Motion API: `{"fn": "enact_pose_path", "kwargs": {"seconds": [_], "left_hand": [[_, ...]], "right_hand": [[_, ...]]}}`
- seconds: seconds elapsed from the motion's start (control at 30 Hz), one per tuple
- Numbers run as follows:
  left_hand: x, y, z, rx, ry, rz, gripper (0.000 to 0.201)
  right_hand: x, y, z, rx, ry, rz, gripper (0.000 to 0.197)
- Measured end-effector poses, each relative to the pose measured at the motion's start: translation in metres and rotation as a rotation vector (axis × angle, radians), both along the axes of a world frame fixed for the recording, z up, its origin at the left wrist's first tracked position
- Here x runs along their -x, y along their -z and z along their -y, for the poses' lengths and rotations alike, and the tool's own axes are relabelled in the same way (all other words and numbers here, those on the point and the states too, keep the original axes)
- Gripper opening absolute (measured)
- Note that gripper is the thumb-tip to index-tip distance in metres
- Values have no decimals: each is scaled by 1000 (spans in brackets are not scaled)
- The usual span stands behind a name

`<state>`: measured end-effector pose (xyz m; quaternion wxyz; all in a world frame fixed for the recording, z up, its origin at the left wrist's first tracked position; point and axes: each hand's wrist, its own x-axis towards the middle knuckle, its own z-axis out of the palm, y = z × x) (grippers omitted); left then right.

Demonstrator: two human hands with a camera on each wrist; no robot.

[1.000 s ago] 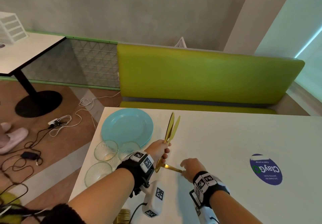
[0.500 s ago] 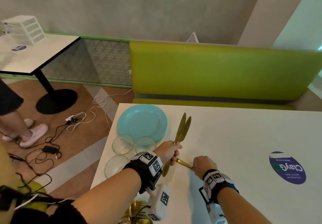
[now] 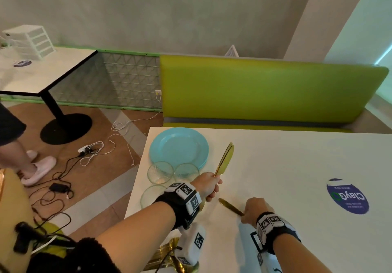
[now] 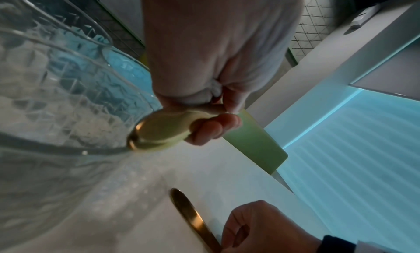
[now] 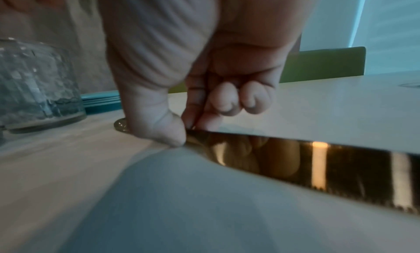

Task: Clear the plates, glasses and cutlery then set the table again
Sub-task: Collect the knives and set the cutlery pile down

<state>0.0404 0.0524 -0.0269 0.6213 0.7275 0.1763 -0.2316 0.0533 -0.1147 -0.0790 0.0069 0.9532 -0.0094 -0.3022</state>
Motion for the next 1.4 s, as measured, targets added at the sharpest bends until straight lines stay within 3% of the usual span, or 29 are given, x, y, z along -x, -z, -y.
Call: {"fn": "enact_pose_path", "kwargs": {"seconds": [0.17,0.33,0.57,0.77,0.87,0.93,1.0,1.07,1.17,1.27,1.4], "left_hand": [[0,5,11,-110,125,8,13],[3,2,32,-229,279,6,34],[14,-5,62,-351,398,47,37],[41,-10,90,-415,452,21,26],[62,-12,108,-395,470,-27,28],[79,-12,121,-353,477,-39,29],[92,-9,127,-313,474,-45,27],[110,-4,134,-237,415,-76,28],[134,0,136,-97,286,-113,24],[150,-1,134,-5,219,-140,22],[160,-4,128,7,211,-160,27]], "right_hand": [[20,-13,9,43,-64,25,29],[39,-41,25,107,-198,95,32],[53,-78,42,119,-430,217,28],[79,-93,54,109,-644,283,30],[99,-100,65,85,-732,314,27],[113,-107,69,105,-806,354,14],[114,-99,79,100,-828,359,33],[118,-92,85,60,-874,449,37],[141,-105,79,60,-943,328,15],[150,-102,81,48,-916,299,30],[158,-100,77,13,-892,279,29]]}}
